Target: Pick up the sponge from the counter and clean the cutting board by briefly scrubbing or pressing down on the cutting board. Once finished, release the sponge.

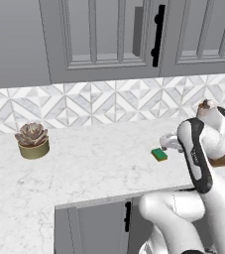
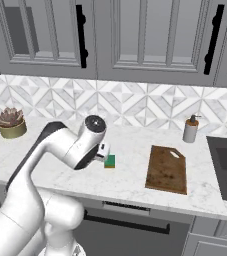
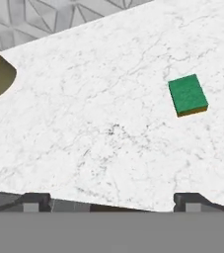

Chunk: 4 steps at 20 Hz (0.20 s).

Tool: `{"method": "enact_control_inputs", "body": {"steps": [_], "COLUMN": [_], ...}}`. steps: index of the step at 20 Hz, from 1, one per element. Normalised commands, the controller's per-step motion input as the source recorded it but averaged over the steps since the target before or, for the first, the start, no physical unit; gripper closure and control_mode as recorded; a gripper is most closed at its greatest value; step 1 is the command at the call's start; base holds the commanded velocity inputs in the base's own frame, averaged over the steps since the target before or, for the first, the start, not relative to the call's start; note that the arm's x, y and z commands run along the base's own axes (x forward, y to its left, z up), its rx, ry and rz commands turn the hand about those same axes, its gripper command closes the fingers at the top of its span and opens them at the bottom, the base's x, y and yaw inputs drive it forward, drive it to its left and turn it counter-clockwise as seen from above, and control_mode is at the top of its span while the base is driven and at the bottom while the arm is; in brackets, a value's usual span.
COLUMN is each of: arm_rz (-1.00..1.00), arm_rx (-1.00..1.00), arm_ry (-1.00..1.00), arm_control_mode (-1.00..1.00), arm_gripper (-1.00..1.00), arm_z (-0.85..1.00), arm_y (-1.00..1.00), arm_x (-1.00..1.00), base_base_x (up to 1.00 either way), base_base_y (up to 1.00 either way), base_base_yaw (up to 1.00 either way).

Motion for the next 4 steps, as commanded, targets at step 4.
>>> {"method": "enact_control_inputs", "body": {"steps": [4], "arm_rz": [-0.26], "arm_rx": [-0.18], "arm_ry": [-0.07], "arm_control_mode": [-1.0], "arm_gripper": [-1.0], "arm_z": [0.27], "arm_y": [0.28], "arm_x": [-0.64], "base_base_x": [0.0], "base_base_y": [0.0], "base_base_yaw": [0.0]}}
